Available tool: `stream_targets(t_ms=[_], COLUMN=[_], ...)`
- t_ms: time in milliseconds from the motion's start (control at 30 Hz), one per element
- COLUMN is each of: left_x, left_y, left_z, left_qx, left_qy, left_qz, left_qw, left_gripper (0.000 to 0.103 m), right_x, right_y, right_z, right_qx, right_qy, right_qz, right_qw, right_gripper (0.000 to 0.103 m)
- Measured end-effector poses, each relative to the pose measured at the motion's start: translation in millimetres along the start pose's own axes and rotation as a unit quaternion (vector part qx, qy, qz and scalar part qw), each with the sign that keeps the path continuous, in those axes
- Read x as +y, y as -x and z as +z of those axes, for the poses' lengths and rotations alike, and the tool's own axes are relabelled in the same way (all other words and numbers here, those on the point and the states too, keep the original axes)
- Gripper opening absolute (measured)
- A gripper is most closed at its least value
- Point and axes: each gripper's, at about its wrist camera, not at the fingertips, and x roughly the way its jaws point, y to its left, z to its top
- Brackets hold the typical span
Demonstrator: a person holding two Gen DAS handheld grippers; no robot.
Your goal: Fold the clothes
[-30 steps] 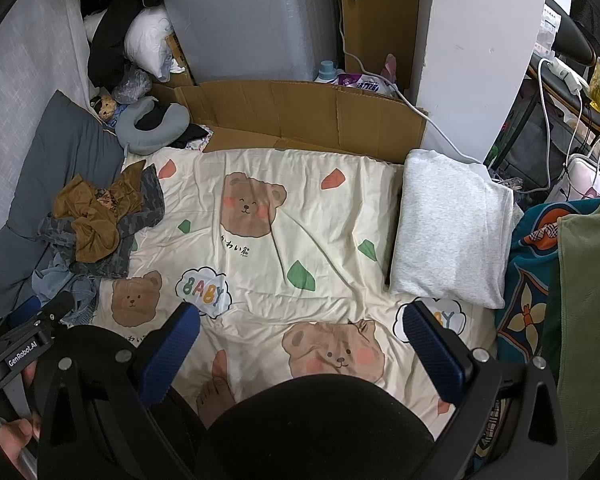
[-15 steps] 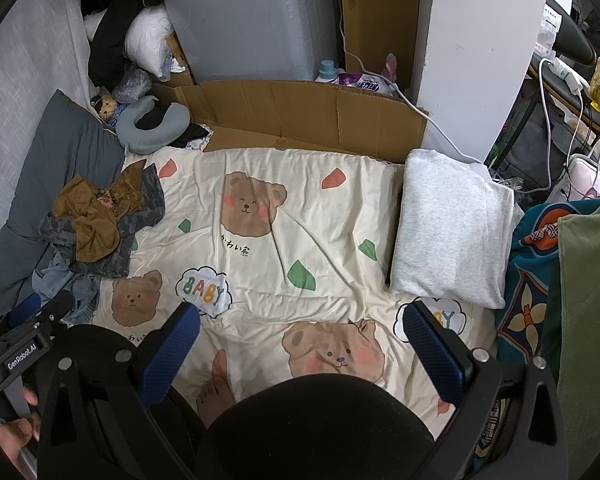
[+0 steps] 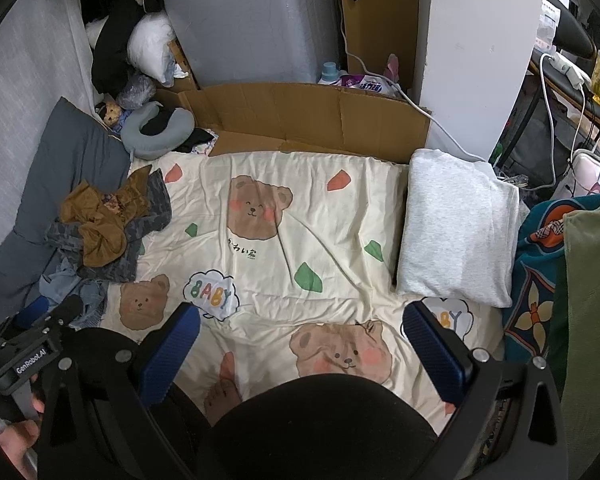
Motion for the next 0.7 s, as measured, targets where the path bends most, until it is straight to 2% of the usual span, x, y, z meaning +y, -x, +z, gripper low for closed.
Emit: stream_targets(t_ms=[167, 333, 700], left_x=[2.7, 5.7, 20.2], left_y=[8.3, 9.1, 18.1], left_z=[-1.0, 0.0, 3.0], left_qx=[-0.02, -0.019, -0.024], left_qy=[0.007, 0.009, 0.037], left_qz=[0.009, 0.0, -0.015], left_qw=[0.9997, 0.9998, 0.9989], left_gripper=[0.09, 0.09, 0.09], right_x=[-1.5, -7.3, 1.4], right_y=[1.8, 1.1, 11.5], right_z=[-1.9, -0.8, 4.3], right_qx=[-0.001, 0.0, -0.001], right_qy=[-0.001, -0.017, 0.017], right_qz=[0.001, 0.012, -0.002], right_qw=[1.0, 1.0, 1.0], right_gripper=[0.102, 0.102, 0.102])
